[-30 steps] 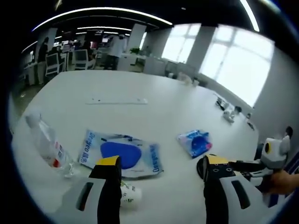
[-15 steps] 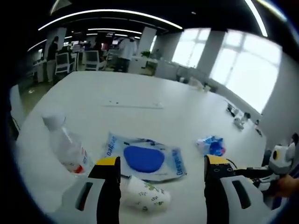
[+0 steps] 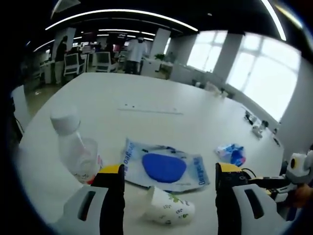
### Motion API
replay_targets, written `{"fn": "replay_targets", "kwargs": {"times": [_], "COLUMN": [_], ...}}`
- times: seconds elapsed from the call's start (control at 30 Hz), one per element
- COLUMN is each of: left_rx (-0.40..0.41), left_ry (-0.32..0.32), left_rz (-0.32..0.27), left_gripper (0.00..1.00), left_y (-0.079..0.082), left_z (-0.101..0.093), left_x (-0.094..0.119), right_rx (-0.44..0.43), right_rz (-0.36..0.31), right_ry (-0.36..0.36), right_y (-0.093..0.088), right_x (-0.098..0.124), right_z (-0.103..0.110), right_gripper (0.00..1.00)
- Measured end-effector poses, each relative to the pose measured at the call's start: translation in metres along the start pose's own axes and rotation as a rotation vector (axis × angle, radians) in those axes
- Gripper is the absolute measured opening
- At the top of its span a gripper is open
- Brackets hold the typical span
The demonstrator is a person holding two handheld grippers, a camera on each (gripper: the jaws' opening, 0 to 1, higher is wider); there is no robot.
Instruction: Arrange the tabletop items into an orderly group along one side of the table until the central work area is clear of visible clutter.
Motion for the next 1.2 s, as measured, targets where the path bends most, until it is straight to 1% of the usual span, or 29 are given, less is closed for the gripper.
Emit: {"fn": "replay_targets", "kwargs": {"times": [0.13, 0.3, 0.5, 0.6, 0.67, 0.73, 0.77, 0.83, 0.9, 0.97, 1.03, 1.13, 1.2], "left_rx": [-0.003, -0.001, 0.006, 0.021, 0.032, 0.032, 0.031, 0.048, 0.039, 0.036, 0.039, 0.058, 0.047], "left_ry": [0.006, 0.029, 0.074, 0.074, 0.072, 0.076, 0.081, 0.092, 0.099, 0.100, 0.102, 0.107, 0.117], "left_rz": [0.010, 0.028, 0.035, 0.028, 0.025, 0.025, 0.030, 0.035, 0.038, 0.039, 0.045, 0.051, 0.057], "left_gripper": [0.71, 0.70, 0.69, 0.69, 0.69, 0.70, 0.69, 0.69, 0.69, 0.68, 0.69, 0.70, 0.69], "left_y": [-0.002, -0.006, -0.012, -0.015, -0.014, -0.015, -0.016, -0.019, -0.020, -0.020, -0.022, -0.023, -0.024], "left_z": [0.001, 0.012, 0.019, 0.020, 0.020, 0.022, 0.026, 0.029, 0.033, 0.035, 0.035, 0.035, 0.037], "left_x": [-0.002, -0.011, -0.021, -0.031, -0.033, -0.038, -0.042, -0.043, -0.046, -0.049, -0.053, -0.057, -0.061], "right_rx": [0.002, -0.005, -0.011, -0.018, -0.027, -0.034, -0.035, -0.034, -0.044, -0.048, -0.051, -0.070, -0.076], "right_rz": [0.014, 0.012, 0.013, 0.011, 0.010, 0.013, 0.017, 0.021, 0.023, 0.025, 0.029, 0.044, 0.040], "right_ry": [0.005, 0.005, 0.015, 0.018, 0.020, 0.024, 0.026, 0.029, 0.032, 0.036, 0.038, 0.034, 0.037], "right_y": [-0.002, 0.002, 0.008, 0.011, 0.012, 0.012, 0.011, 0.010, 0.008, 0.007, 0.005, 0.001, 0.002], "right_x": [-0.005, -0.012, -0.030, -0.040, -0.047, -0.054, -0.057, -0.061, -0.065, -0.069, -0.074, -0.080, -0.083], "right_z": [0.001, 0.001, 0.006, 0.007, 0.010, 0.011, 0.012, 0.016, 0.017, 0.019, 0.018, 0.017, 0.017], "right_gripper": [0.48, 0.48, 0.47, 0.47, 0.46, 0.46, 0.46, 0.46, 0.45, 0.45, 0.45, 0.44, 0.43]}}
Point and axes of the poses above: the point that each gripper's makers call its tool centre point, and the gripper's own axes: x roughly backward along the fingers, z roughly to its left, y roughly out of its top, the point moved 6 cm from there along x, roughly backward along the fingers, and after that the axes turned 6 degrees about -z, right-handed, at the moved point
